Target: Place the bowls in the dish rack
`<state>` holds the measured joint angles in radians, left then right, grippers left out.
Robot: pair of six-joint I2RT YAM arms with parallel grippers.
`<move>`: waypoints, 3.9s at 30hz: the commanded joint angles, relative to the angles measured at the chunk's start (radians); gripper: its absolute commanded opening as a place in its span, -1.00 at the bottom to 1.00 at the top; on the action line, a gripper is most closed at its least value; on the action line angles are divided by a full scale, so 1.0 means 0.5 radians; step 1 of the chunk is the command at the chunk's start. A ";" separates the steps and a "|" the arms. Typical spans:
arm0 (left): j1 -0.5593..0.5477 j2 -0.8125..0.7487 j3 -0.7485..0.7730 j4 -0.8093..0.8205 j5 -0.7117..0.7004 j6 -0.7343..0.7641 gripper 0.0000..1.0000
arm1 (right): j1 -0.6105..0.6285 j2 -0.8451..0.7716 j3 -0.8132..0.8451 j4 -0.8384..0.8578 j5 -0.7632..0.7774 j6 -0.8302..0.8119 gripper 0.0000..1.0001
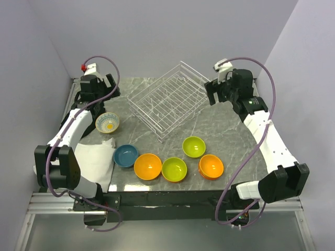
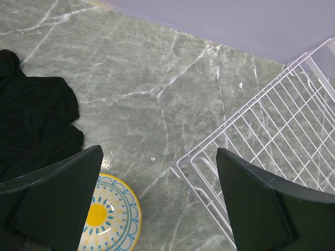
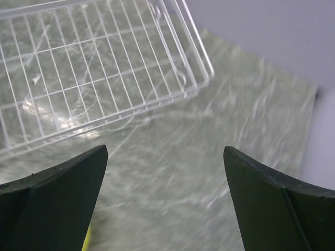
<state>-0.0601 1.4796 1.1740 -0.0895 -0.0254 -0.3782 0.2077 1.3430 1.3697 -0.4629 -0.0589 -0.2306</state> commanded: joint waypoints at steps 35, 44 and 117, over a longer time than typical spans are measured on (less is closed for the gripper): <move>0.237 -0.551 -0.409 -0.143 0.741 0.582 0.93 | 0.085 1.333 1.258 -1.866 -0.935 -3.278 0.64; 0.307 -0.557 -0.421 -0.152 0.769 0.569 0.93 | 0.112 1.523 1.445 -1.900 -0.876 -3.248 0.57; 0.053 -0.274 -0.274 0.004 0.787 0.560 0.94 | 0.041 1.330 0.776 -1.378 -0.858 -2.150 -1.00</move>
<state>-0.0292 1.3712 1.0161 -0.0906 0.3851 -0.1291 0.1444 1.9633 1.7332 -0.9649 -0.4526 -1.2316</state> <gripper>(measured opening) 0.969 0.018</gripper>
